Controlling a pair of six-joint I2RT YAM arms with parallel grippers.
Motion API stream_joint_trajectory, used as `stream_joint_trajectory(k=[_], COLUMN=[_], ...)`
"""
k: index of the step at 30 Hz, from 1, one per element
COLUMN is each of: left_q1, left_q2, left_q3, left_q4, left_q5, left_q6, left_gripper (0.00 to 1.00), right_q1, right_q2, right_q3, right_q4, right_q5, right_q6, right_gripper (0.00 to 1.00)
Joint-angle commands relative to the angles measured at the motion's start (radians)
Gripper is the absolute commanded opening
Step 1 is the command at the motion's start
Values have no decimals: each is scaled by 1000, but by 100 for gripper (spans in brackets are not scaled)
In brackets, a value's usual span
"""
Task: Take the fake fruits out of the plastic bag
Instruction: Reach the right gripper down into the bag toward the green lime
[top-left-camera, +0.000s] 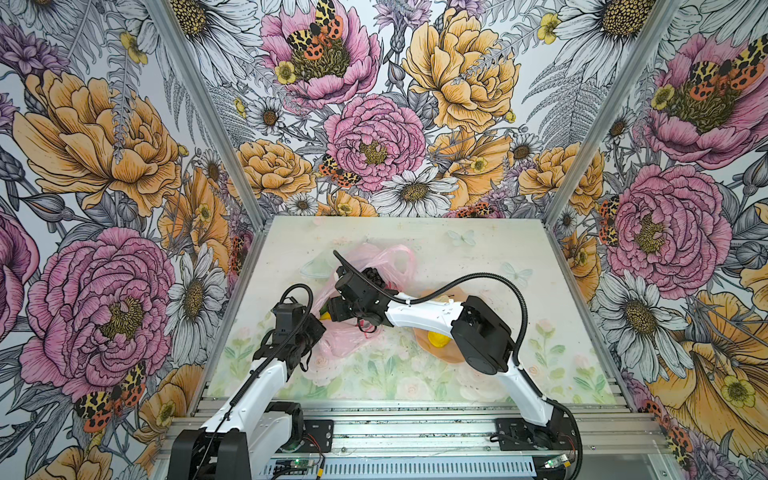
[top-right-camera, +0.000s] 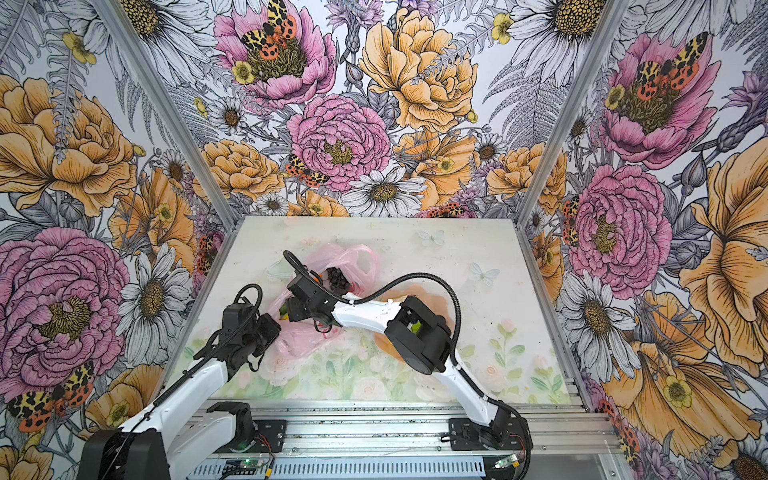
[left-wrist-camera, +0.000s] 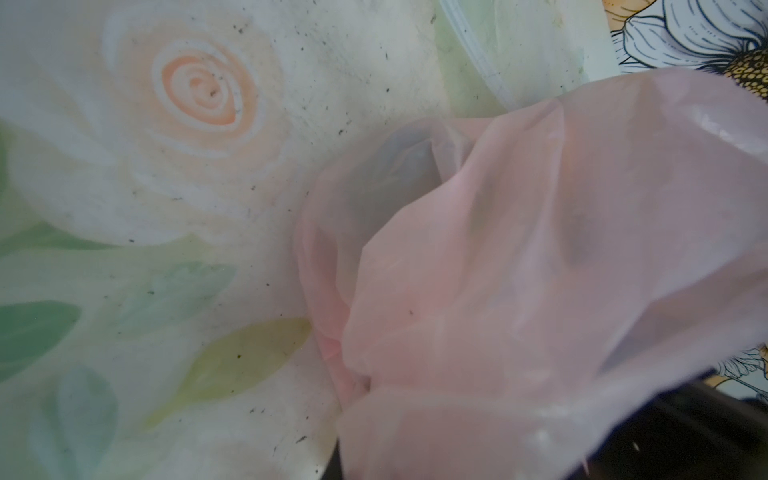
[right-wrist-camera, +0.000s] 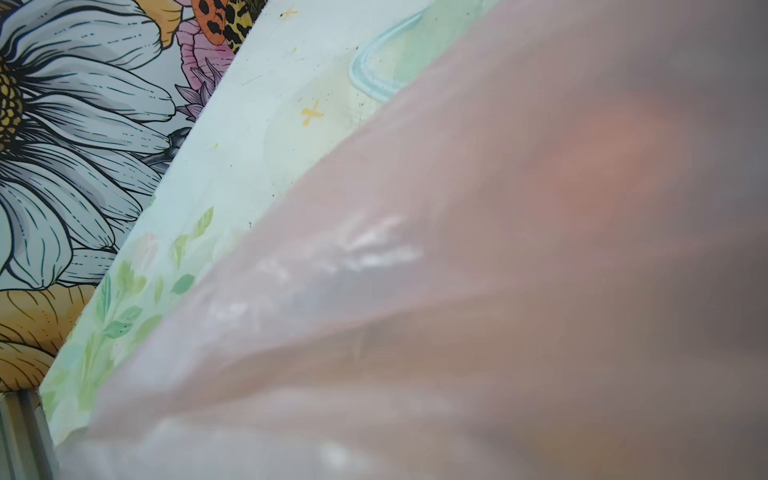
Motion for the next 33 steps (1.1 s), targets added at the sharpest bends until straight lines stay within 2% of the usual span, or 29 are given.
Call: stream_joint_trajectory(k=[1,10,16,20,24,33], left_q1=[12,12,10,11,12,13], left_q2=[-14,-19,-20,-20,-20,42], left_q3=[25,10,11,20,32,71], left_q4=[25,25,21,15,2,35], left_q5=[29,59,78,74,56,59], left_q6=[22,37,62,80,100,143], left_gripper=[0,0,0,0,0,0], right_q1=[-4,-24,-31,-32,-35,-47], right_q2=[52,160,236,268,271,171], right_q3=[83,223,324,352,357,280], right_q4=[16,8,-19,-36,-76,-82], right_q5=[-37,-65,-100,-117,-72,-28], right_q6=[-47,-74,-77,-72,-68,-71], right_gripper=[71,81,82,79,75,64])
